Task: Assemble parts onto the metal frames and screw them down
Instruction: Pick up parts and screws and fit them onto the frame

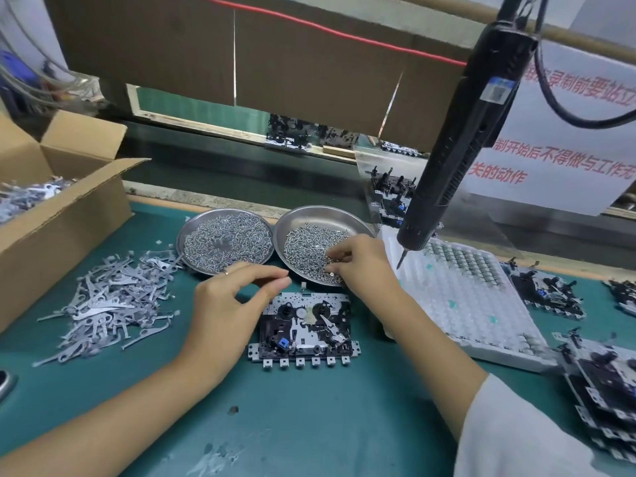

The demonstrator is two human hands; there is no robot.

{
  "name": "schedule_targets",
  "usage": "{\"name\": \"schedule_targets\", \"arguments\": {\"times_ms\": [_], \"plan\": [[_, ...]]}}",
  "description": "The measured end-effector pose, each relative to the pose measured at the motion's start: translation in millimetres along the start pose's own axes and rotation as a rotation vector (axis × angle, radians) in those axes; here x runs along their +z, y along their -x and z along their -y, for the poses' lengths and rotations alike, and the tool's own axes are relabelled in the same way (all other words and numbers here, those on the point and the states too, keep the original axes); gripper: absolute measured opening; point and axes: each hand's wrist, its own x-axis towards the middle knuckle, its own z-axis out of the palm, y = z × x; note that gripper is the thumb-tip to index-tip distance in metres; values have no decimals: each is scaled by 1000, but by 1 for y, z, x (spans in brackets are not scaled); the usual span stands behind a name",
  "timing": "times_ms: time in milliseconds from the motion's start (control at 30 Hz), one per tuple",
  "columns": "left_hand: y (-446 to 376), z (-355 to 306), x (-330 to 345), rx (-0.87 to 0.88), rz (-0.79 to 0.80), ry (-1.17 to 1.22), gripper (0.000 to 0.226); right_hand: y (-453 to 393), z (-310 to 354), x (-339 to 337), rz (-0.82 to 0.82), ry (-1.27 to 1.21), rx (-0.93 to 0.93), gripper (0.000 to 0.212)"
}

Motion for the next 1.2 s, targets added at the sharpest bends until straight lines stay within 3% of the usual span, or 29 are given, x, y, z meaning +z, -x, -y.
{"name": "schedule_targets", "arguments": {"times_ms": [100,333,500,667,1033,1133,1200], "plan": [[1,-1,0,-1,5,-4,19,2,-4,-1,-70,-42,-23,17],[1,0,0,-37,0,32,18,12,-12,-3,-200,-206,-123,11],[4,-4,1,-64,5,99,21,22,-15,-6,-223,-407,-145,24],[6,-5,3,-49,27,82,19,23,-20,-3,-256,-333,-114,13],[5,-2,4,-56,39,66,15,17,-22,-3,-230,-172,-180,15],[6,-3,3,-42,38,65,15,22,-19,-7,-225,-223,-186,11],[6,-5,3,-21,34,69,15,30,-14,-11,-195,-407,-169,12]]}}
